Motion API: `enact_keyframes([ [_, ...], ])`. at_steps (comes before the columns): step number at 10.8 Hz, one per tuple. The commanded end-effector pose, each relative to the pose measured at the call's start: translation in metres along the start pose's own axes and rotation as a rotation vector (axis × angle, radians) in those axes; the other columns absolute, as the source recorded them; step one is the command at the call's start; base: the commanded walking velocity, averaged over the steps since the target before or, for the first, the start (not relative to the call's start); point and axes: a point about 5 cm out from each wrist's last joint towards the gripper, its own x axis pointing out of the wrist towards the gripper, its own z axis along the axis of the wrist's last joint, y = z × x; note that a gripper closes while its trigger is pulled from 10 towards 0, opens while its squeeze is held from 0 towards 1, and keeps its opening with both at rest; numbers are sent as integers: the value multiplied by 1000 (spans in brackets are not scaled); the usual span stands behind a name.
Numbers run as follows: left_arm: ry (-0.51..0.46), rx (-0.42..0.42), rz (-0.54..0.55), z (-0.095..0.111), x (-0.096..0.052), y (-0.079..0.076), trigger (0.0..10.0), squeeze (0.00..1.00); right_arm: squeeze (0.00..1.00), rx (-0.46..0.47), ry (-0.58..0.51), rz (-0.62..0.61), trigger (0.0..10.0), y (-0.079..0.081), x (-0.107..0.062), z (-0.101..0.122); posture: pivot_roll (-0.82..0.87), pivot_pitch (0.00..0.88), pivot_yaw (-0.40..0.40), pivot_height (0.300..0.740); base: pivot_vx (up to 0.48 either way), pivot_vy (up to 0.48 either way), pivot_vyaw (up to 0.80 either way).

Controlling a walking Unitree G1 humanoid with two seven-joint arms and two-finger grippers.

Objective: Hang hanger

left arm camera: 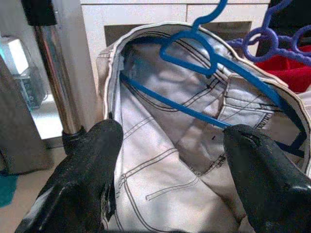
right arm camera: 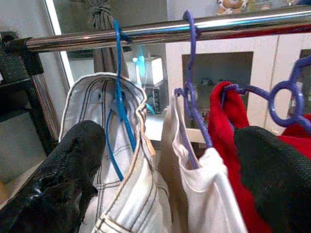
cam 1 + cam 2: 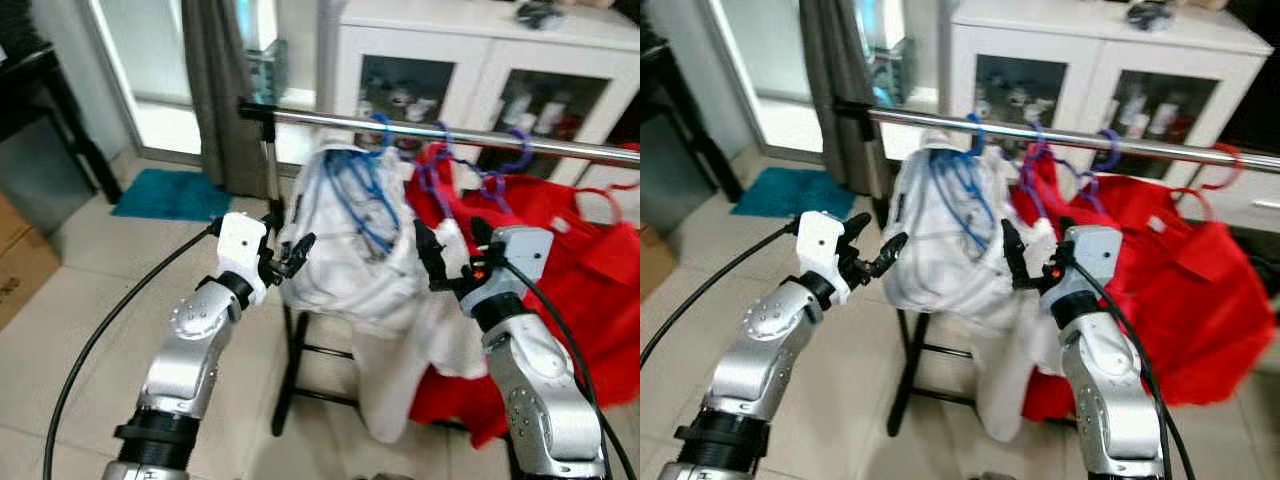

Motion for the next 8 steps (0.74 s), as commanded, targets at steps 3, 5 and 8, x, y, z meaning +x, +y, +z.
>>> enact_keyframes([
  [3,-7,14,9,3,1,2,10000,0,1000,1,2,4,10000,-1,0,0,-172,0,14,740,0,-290,0],
  [5,-8,15,7,3,1,1,10000,0,1000,13,-3,-1,10000,-3,1,0,-170,0,13,740,0,-287,0],
  [8,-4,17,8,3,1,0,10000,0,1000,15,3,-1,10000,-5,2,-1,-170,0,9,740,0,-286,0],
])
